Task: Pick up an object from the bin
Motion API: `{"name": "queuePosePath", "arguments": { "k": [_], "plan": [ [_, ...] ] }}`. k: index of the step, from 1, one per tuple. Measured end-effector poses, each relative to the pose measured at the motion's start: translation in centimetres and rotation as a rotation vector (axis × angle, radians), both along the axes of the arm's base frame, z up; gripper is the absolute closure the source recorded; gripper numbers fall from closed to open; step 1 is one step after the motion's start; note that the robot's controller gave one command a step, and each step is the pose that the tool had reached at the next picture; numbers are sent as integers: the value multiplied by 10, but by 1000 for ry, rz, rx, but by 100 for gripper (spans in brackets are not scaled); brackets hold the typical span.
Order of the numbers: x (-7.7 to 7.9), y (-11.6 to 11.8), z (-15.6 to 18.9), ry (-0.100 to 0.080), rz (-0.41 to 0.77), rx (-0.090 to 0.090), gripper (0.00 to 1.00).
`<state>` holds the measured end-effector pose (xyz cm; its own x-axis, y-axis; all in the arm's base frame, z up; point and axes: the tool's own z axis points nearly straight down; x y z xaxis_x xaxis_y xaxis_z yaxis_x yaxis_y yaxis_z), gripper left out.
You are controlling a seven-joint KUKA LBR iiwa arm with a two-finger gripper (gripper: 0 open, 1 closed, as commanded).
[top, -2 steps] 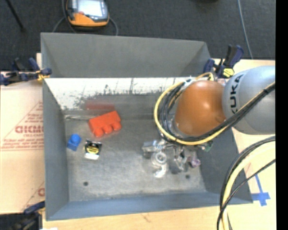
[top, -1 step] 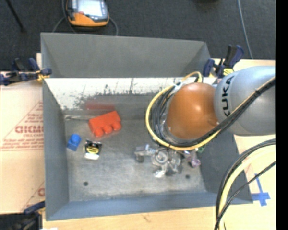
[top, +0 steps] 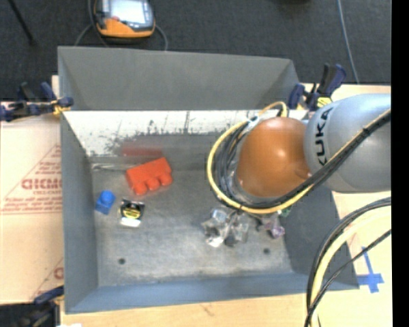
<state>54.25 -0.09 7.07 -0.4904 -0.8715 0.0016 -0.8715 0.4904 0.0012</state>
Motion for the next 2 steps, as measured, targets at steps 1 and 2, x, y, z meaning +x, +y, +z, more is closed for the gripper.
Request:
{"name": "queuePosePath", "arguments": {
  "k": [1, 2],
  "plan": [
    [0, 0, 1, -1, -6, 2, 100],
    [1, 0, 1, -1, -11, 3, 100]
  ]
}}
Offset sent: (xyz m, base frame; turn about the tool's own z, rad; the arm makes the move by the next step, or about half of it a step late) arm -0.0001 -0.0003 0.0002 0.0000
